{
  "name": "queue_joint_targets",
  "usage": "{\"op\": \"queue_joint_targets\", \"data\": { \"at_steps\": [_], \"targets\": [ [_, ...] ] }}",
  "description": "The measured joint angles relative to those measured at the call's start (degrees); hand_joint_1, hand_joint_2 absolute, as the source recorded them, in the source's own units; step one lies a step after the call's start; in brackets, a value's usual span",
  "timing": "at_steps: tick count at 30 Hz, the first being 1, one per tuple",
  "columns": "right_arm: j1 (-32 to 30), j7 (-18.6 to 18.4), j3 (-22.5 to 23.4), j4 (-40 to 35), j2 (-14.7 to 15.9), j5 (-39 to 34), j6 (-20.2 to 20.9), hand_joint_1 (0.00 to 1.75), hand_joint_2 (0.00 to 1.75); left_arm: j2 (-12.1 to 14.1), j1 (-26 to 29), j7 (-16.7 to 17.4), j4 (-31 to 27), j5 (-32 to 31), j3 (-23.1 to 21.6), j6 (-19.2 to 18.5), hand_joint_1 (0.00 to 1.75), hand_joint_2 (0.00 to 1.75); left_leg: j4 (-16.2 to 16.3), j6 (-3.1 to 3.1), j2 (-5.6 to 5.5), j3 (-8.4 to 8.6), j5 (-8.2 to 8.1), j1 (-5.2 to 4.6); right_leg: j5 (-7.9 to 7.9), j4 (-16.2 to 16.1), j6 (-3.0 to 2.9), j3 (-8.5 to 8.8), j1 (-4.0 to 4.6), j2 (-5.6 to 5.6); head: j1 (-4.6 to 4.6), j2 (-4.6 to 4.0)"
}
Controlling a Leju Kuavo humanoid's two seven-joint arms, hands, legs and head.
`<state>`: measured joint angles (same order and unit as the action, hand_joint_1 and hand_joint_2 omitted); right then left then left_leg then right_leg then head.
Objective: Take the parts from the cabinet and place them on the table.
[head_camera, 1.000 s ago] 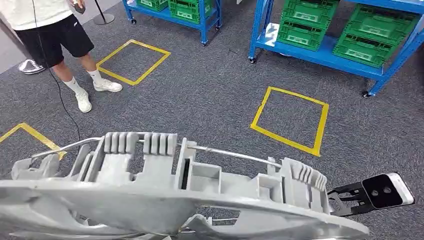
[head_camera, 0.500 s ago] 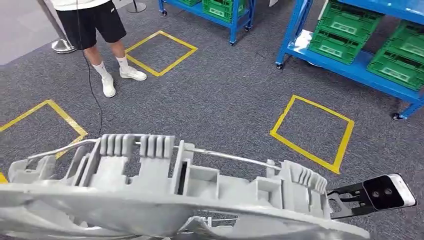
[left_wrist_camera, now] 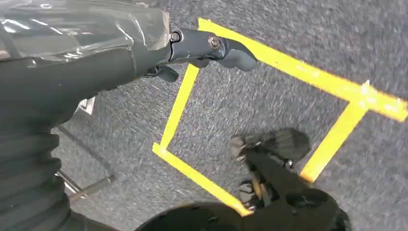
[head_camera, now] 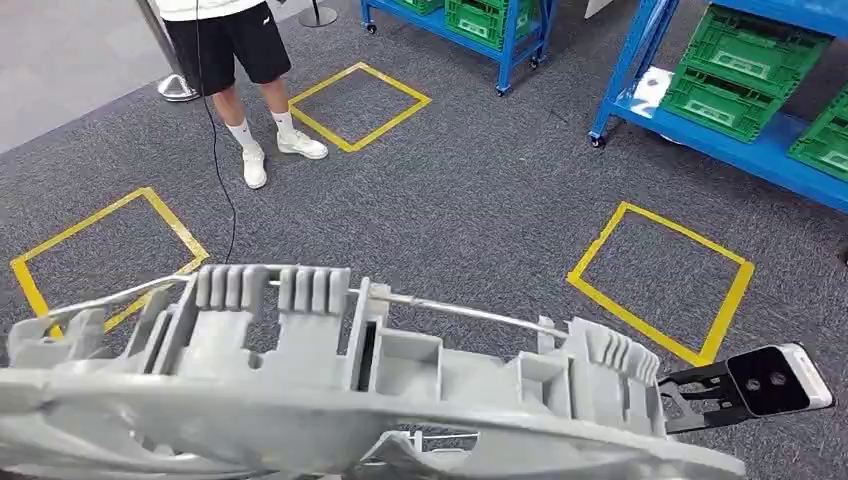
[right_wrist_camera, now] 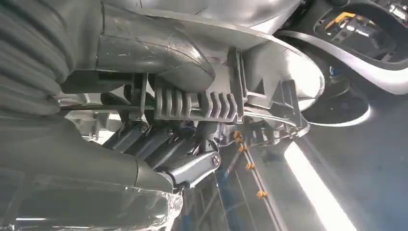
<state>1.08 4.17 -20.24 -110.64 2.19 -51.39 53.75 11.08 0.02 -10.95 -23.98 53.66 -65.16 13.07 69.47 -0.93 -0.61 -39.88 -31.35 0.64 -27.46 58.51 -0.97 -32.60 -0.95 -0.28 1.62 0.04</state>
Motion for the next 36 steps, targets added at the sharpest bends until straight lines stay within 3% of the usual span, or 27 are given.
{"op": "queue_joint_targets", "data": {
  "at_steps": [1, 2, 3, 4, 6, 7, 8, 11, 12, 13, 14, 16, 17, 18, 20, 21, 22, 24, 26, 27, 28, 29, 30, 32, 33, 34, 36],
  "targets": [
    [0.00, 0.02, 0.00, 0.00, 0.04, 0.04, 0.00, 1.66, 1.75, -0.02, -0.05, 0.00, 0.00, 0.00, 0.00, 0.00, 0.00, 1.75, 4.30, -0.08, 0.35, -2.10, -1.56, 0.04, -0.05, 0.00, -0.06, -0.03, 0.13, -0.55, 0.00, 0.00],
    [-0.01, 0.02, 0.00, 0.00, 0.07, 0.15, 0.00, 1.66, 1.75, -0.04, -0.03, 0.00, -0.04, -0.02, -0.02, 0.00, 0.00, 1.75, 6.84, -0.11, 0.48, -3.42, -2.07, 0.05, -0.10, 0.01, -0.13, -0.03, 0.24, -1.08, 0.02, 0.00],
    [-0.03, 0.06, 0.00, 0.00, 0.07, 0.24, 0.00, 1.66, 1.75, -0.07, -0.02, 0.00, -0.04, -0.11, -0.02, 0.02, 0.00, 1.75, 6.57, -0.03, 0.52, -3.36, -1.31, 0.05, -0.12, 0.01, -0.12, 0.00, 0.33, -1.63, 0.02, 0.00],
    [-0.02, 0.13, 0.00, 0.00, 0.07, 0.33, 0.00, 1.66, 1.75, -0.07, -0.06, 0.00, -0.04, -0.13, -0.02, 0.07, 0.00, 1.75, 3.76, 0.13, 0.59, -2.03, 0.40, 0.04, -0.16, 0.01, -0.17, 0.02, 0.46, -2.07, 0.02, 0.00],
    [0.00, 0.41, 0.02, -0.02, 0.07, 0.44, 0.00, 1.66, 1.75, 0.00, -0.18, -0.02, -0.04, -0.20, -0.02, 0.13, 0.00, 1.75, -7.15, 1.00, 1.87, 3.90, 5.03, -0.26, -0.24, 0.00, -0.22, 0.19, 0.72, -2.99, 0.02, 0.00],
    [-0.01, 0.41, 0.02, -0.09, 0.04, 0.46, 0.02, 1.66, 1.75, 0.18, -0.38, 0.00, -0.04, -0.20, -0.02, 0.13, 0.00, 1.75, -10.91, 1.63, 4.68, 5.79, 4.69, -0.98, -0.26, -0.01, -0.19, 0.28, 0.76, -3.36, -0.02, 0.00],
    [0.02, 0.41, 0.02, -0.13, 0.07, 0.55, 0.04, 1.66, 1.75, 0.20, -0.53, 0.00, -0.07, -0.20, -0.02, 0.13, 0.00, 1.75, -11.03, 1.73, 4.63, 5.75, 4.83, -1.16, -0.38, -0.03, 0.03, 0.16, 1.24, -3.75, -0.15, 0.00],
    [-0.01, 0.44, 0.00, -0.24, 0.11, 0.57, 0.17, 1.66, 1.75, 0.42, -0.73, 0.00, -0.07, -0.20, -0.02, 0.13, 0.00, 1.75, -11.26, 2.20, 2.94, 5.50, 4.98, -1.60, -0.49, -0.31, 0.70, 0.43, 0.82, -5.19, -0.02, 0.00],
    [-0.06, 0.44, 0.02, -0.46, 0.11, 0.57, 0.17, 1.66, 1.75, 0.55, -0.75, 0.00, -0.07, -0.20, -0.02, 0.13, 0.00, 1.75, -12.36, 2.58, 2.17, 6.85, 5.78, -1.07, -0.82, -0.14, 0.98, 0.29, 1.04, -5.29, -0.02, 0.00],
    [-0.05, 0.41, 0.02, -0.46, 0.17, 0.59, 0.17, 1.66, 1.75, 0.31, -0.72, -0.02, -0.11, -0.20, -0.02, 0.13, 0.00, 1.75, -12.91, 2.70, 1.70, 6.99, 5.98, -0.97, -1.44, 1.17, 1.07, -0.06, 0.69, -3.07, -0.20, -0.02],
    [-0.01, 0.46, 0.04, -0.48, 0.22, 0.57, 0.17, 1.66, 1.75, 0.33, -0.95, 0.00, -0.11, -0.20, -0.02, 0.13, 0.00, 1.75, -12.94, 3.12, 1.21, 6.99, 6.25, -0.80, -3.30, 4.55, 0.76, -1.59, 0.60, -1.39, -0.15, 0.00],
    [-0.26, 0.50, 0.11, -0.48, 0.39, 0.52, 0.17, 1.66, 1.75, 0.26, -1.12, 0.00, -0.13, -0.20, -0.02, 0.07, 0.00, 1.75, -12.94, 3.12, -0.20, 6.84, 6.24, -0.79, -6.66, 13.20, 0.48, -5.78, 0.46, -0.30, -0.48, 0.00],
    [-0.36, 0.46, 0.09, -0.46, 0.44, 0.59, 0.17, 1.66, 1.75, 0.20, -1.12, 0.00, -0.13, -0.20, -0.02, 0.07, 0.00, 1.75, -12.90, 3.12, -0.94, 6.77, 6.24, -0.79, -7.53, 16.67, 0.68, -7.62, 0.47, -0.18, -0.48, 0.00],
    [-0.44, 0.46, 0.09, -0.46, 0.52, 0.66, 0.17, 1.66, 1.75, 0.17, -1.07, 0.00, -0.11, -0.20, -0.02, 0.07, 0.00, 1.75, -12.89, 3.10, -1.60, 6.78, 6.24, -0.78, -7.19, 17.02, 1.03, -7.99, 0.45, -0.17, -0.50, 0.00],
    [-0.40, 0.48, 0.09, -0.46, 0.66, 0.66, 0.20, 1.66, 1.75, 0.02, -1.04, 0.00, -0.13, -0.20, -0.02, 0.02, 0.00, 1.75, -12.72, 2.92, -3.16, 6.89, 6.15, -0.59, -3.56, 9.77, 2.27, -4.79, 0.20, 0.08, -0.50, 0.00],
    [-0.38, 0.57, 0.09, -0.46, 0.66, 0.68, 0.31, 1.66, 1.75, -0.09, -1.05, 0.00, -0.13, -0.20, -0.02, -0.11, 0.00, 1.75, -12.42, 2.65, -3.82, 6.93, 5.98, -0.45, -1.29, 4.40, 2.89, -2.24, -0.10, 0.89, -0.50, 0.00],
    [-0.35, 0.57, 0.09, -0.46, 0.66, 0.72, 0.35, 1.66, 1.75, -0.09, -1.04, 0.00, -0.11, -0.20, -0.02, -0.11, 0.00, 1.75, -11.99, 2.24, -4.40, 6.76, 5.71, -0.40, 0.00, 0.08, 3.09, -0.46, -0.55, 2.49, -0.52, 0.00],
    [-0.34, 0.63, 0.09, -0.48, 0.70, 0.81, 0.46, 1.66, 1.75, 0.02, -0.94, 0.00, -0.09, -0.20, -0.02, -0.11, 0.00, 1.75, -11.55, 1.61, -4.98, 6.15, 5.54, -0.65, 0.04, 0.29, 1.83, -0.29, -0.03, 2.05, -0.50, 0.00],
    [-0.32, 0.66, 0.09, -0.48, 0.68, 0.83, 0.52, 1.66, 1.75, 0.04, -0.73, 0.00, -0.09, -0.20, -0.04, -0.11, 0.00, 1.75, -11.62, 1.41, -5.38, 5.96, 5.64, -0.42, 0.04, 0.32, 1.29, -0.37, 0.24, 1.70, -0.55, 0.00],
    [-0.28, 0.66, 0.09, -0.48, 0.61, 0.83, 0.52, 1.66, 1.75, 0.13, -0.67, 0.00, -0.09, -0.20, -0.04, -0.11, 0.00, 1.75, -11.34, 1.17, -5.56, 5.86, 5.35, -0.25, 0.16, 0.10, 0.83, -0.21, -0.33, 1.28, -0.48, 0.00],
    [-0.23, 0.66, 0.11, -0.48, 0.59, 0.83, 0.52, 1.66, 1.75, 0.13, -0.59, 0.00, -0.09, -0.20, -0.04, -0.11, 0.00, 1.75, -10.62, 0.89, -3.80, 5.45, 4.87, -0.36, 0.13, 0.08, 0.67, -0.05, -0.18, 0.94, -0.55, 0.00],
    [-0.23, 0.68, 0.13, -0.48, 0.55, 0.81, 0.55, 1.66, 1.75, 0.13, -0.65, 0.00, -0.09, -0.20, -0.04, -0.09, 0.00, 1.75, -7.75, 0.59, -1.28, 4.20, 3.26, -0.49, -0.09, 0.07, 0.26, 0.18, -0.04, 0.55, -0.06, 0.00],
    [-0.26, 0.72, 0.11, -0.48, 0.52, 0.83, 0.61, 1.66, 1.75, 0.15, -0.75, 0.00, -0.09, -0.20, -0.02, 0.04, 0.00, 1.75, -3.62, 0.41, -0.25, 2.15, 1.32, -0.34, -0.19, 0.08, 0.10, 0.25, 0.11, 0.12, -0.04, 0.00],
    [-0.30, 1.12, 0.11, -0.48, 0.48, 0.94, 0.79, 1.66, 1.75, 0.11, -0.77, 0.00, -0.09, -0.20, -0.04, 0.24, 0.00, 1.75, 5.40, 0.33, 0.36, -2.70, -1.92, -0.19, -0.39, 0.09, -0.17, 0.27, 0.44, -1.00, -0.04, 0.00],
    [-0.34, 1.35, 0.11, -0.48, 0.48, 1.01, 0.90, 1.66, 1.75, 0.06, -0.72, 0.00, -0.09, -0.20, -0.04, 0.35, 0.00, 1.75, 7.24, 0.37, 0.42, -3.91, -1.91, -0.16, -0.47, 0.09, -0.28, 0.31, 0.60, -1.51, -0.02, 0.00],
    [-0.35, 1.55, 0.11, -0.48, 0.46, 1.03, 0.96, 1.66, 1.75, 0.09, -0.69, 0.00, -0.09, -0.20, -0.04, 0.54, 0.00, 1.75, 5.91, 0.57, 0.47, -3.49, -0.53, -0.17, -0.57, 0.09, -0.39, 0.43, 0.77, -2.04, -0.02, 0.00],
    [-0.29, 1.90, 0.11, -0.48, 0.44, 1.11, 1.01, 1.66, 1.75, 0.31, -0.69, 0.00, -0.11, -0.20, -0.04, 0.96, 0.00, 1.75, -3.02, 1.33, 0.95, 0.92, 4.22, -0.41, -0.82, 0.07, -0.69, 0.82, 1.10, -3.04, -0.04, 0.00]
  ]
}}
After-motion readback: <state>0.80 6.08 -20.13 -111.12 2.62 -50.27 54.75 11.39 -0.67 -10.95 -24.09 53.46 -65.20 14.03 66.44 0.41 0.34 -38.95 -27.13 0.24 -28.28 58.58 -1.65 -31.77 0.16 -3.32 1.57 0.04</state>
